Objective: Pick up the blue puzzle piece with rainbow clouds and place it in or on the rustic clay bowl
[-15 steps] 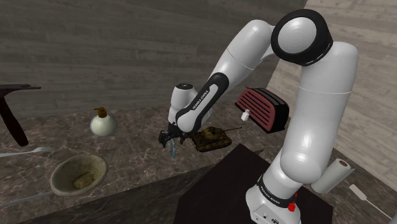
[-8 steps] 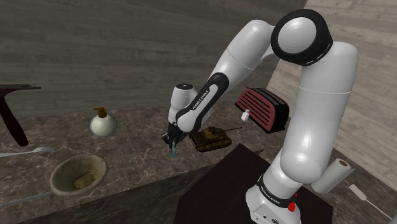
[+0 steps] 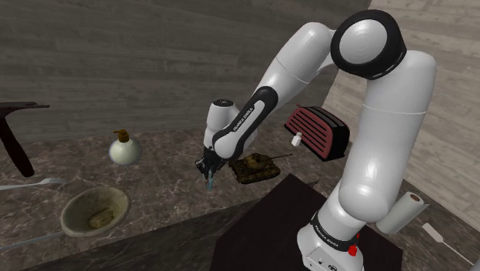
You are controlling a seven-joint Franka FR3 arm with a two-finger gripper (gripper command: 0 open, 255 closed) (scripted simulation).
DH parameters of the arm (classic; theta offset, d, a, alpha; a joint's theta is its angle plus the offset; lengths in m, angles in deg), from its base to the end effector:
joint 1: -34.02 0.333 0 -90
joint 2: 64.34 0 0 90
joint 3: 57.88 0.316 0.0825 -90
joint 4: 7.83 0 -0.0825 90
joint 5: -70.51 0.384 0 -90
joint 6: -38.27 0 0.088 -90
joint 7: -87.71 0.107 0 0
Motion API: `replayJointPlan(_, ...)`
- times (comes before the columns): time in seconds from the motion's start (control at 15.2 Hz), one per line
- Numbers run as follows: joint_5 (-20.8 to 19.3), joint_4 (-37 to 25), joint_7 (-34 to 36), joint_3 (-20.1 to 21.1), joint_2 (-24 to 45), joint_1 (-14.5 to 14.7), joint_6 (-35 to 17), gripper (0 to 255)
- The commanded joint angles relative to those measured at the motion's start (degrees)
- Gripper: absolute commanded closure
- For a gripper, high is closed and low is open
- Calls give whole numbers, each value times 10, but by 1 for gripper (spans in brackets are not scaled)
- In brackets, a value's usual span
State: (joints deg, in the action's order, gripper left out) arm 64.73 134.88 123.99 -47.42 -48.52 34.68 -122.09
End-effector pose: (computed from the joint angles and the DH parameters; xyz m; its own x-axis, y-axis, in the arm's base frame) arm 0.4641 0.1002 0.1856 0.9381 -0.3455 0.0245 -0.3446 -0.9382 -0.0329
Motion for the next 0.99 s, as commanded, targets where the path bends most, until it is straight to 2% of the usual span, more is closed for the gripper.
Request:
replayJointPlan(0.0, 7, 2, -5, 5, -16, -4, 14, 255)
replayJointPlan(0.92, 60, 1, -42, 27, -127, -16, 124, 255)
